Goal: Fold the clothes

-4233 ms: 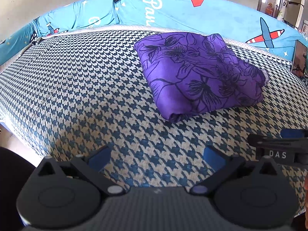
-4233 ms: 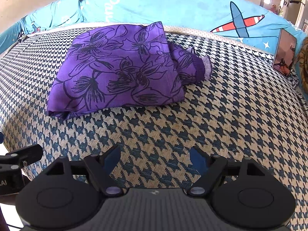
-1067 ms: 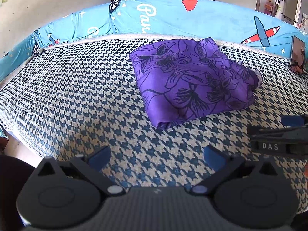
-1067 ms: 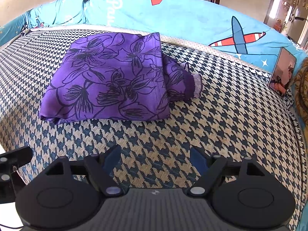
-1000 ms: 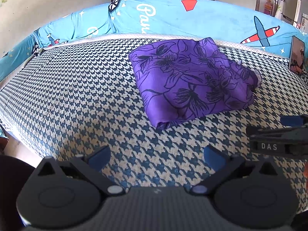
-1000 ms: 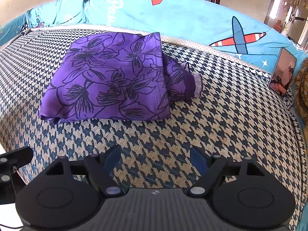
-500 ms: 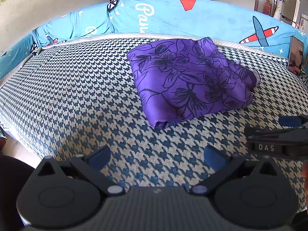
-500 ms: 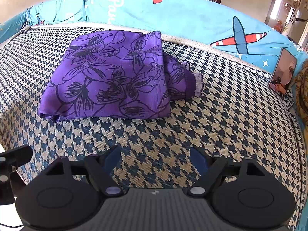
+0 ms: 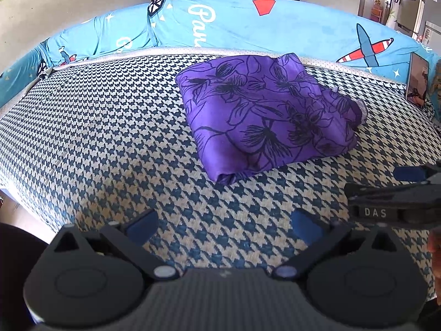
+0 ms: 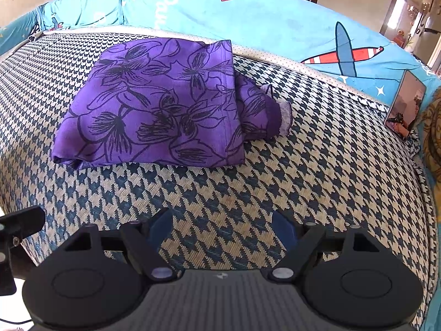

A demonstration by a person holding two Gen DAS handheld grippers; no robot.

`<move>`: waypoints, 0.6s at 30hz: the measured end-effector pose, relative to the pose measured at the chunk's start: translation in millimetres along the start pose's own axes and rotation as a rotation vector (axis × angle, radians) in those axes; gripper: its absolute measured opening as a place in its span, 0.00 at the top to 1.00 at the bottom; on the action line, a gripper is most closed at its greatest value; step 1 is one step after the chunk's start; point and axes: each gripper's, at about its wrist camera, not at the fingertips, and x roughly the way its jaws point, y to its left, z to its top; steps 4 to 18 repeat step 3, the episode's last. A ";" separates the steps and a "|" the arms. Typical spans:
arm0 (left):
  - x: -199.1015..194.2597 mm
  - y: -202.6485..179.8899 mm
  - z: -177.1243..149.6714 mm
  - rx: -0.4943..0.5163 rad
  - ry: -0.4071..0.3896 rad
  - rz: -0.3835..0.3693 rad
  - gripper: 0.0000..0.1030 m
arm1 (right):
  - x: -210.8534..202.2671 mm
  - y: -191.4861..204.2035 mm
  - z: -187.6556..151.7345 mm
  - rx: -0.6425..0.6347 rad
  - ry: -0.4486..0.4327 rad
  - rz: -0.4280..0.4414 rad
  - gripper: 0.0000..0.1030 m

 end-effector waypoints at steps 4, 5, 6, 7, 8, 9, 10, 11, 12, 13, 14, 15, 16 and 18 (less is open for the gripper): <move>0.2 1.2 0.7 -0.003 -0.007 0.001 0.00 | 0.6 -0.3 0.2 0.001 0.002 -0.002 0.24; 0.2 1.2 0.7 -0.003 -0.007 0.001 0.00 | 0.6 -0.3 0.2 0.001 0.002 -0.002 0.24; 0.2 1.2 0.7 -0.003 -0.007 0.001 0.00 | 0.6 -0.3 0.2 0.001 0.002 -0.002 0.24; 0.2 1.2 0.7 -0.003 -0.007 0.001 0.00 | 0.6 -0.3 0.2 0.001 0.002 -0.002 0.24; 0.2 1.2 0.7 -0.003 -0.007 0.001 0.00 | 0.6 -0.3 0.2 0.001 0.002 -0.002 0.24; 0.2 1.2 0.7 -0.003 -0.007 0.001 0.00 | 0.6 -0.3 0.2 0.001 0.002 -0.002 0.24; 0.2 1.2 0.7 -0.003 -0.007 0.001 0.00 | 0.6 -0.3 0.2 0.001 0.002 -0.002 0.24; 0.2 1.2 0.7 -0.003 -0.007 0.001 0.00 | 0.6 -0.3 0.2 0.001 0.002 -0.002 0.24; 0.2 1.2 0.7 -0.003 -0.007 0.001 0.00 | 0.6 -0.3 0.2 0.001 0.002 -0.002 0.24; 0.2 1.2 0.7 -0.003 -0.007 0.001 0.00 | 0.6 -0.3 0.2 0.001 0.002 -0.002 0.24; 0.2 1.2 0.7 -0.003 -0.007 0.001 0.00 | 0.6 -0.3 0.2 0.001 0.002 -0.002 0.24; 0.2 1.2 0.7 -0.003 -0.007 0.001 0.00 | 0.6 -0.3 0.2 0.001 0.002 -0.002 0.24; 0.2 1.2 0.7 -0.003 -0.007 0.001 0.00 | 0.6 -0.3 0.2 0.001 0.002 -0.002 0.24; 0.2 1.2 0.7 -0.003 -0.007 0.001 0.00 | 0.6 -0.3 0.2 0.001 0.002 -0.002 0.24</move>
